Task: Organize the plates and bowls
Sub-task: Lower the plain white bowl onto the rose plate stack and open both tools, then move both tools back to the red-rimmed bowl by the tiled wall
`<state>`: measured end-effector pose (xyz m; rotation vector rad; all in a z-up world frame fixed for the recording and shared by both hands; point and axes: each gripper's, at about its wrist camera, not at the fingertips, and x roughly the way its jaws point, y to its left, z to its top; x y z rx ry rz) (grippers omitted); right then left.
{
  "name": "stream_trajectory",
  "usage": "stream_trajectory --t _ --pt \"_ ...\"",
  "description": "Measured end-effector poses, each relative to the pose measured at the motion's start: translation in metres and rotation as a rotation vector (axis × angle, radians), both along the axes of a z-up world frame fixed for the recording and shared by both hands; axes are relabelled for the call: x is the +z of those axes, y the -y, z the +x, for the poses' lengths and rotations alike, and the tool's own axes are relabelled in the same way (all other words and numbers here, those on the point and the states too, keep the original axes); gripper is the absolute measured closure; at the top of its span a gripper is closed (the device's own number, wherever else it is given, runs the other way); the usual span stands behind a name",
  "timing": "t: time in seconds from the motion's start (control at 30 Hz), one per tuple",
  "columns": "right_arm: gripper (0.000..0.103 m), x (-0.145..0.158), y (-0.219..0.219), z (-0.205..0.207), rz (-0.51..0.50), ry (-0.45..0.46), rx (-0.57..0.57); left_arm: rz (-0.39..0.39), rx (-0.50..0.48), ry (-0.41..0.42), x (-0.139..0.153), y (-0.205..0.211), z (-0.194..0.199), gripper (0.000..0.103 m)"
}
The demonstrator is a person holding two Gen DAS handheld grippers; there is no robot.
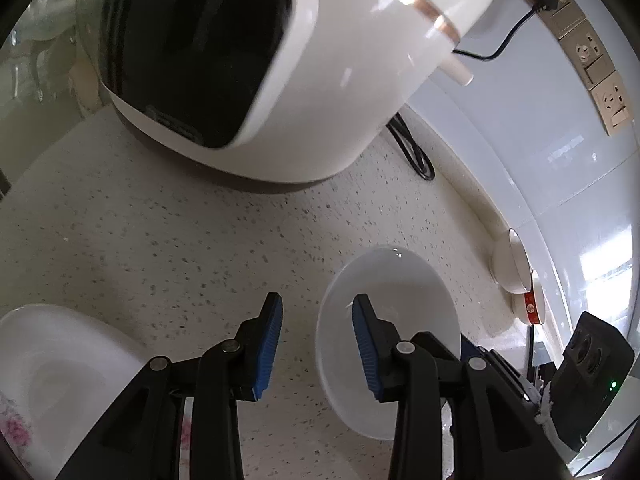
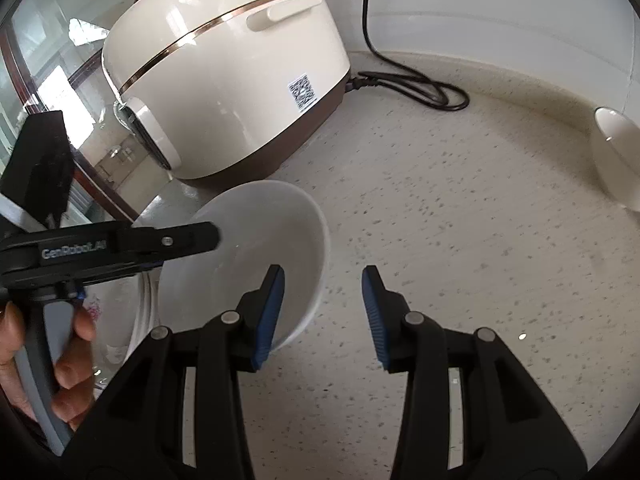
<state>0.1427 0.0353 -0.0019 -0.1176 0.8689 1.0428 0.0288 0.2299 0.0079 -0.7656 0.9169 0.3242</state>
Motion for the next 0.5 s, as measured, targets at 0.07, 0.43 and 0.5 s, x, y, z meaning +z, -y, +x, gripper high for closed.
stream_trajectory --t 0.07,0.43,0.5 --pt "0.059 0.004 0.004 0.001 0.006 0.022 -0.027 0.024 0.004 0.023 0.008 0.003 -0.005 0.061" --pt "0.028 0.04 0.033 -0.003 0.081 0.193 -0.147 0.306 -0.034 0.134 0.058 0.04 -0.013 0.042" --pt "0.02 0.047 0.033 -0.009 0.075 0.267 -0.176 0.357 -0.041 0.147 0.066 0.05 -0.012 0.039"
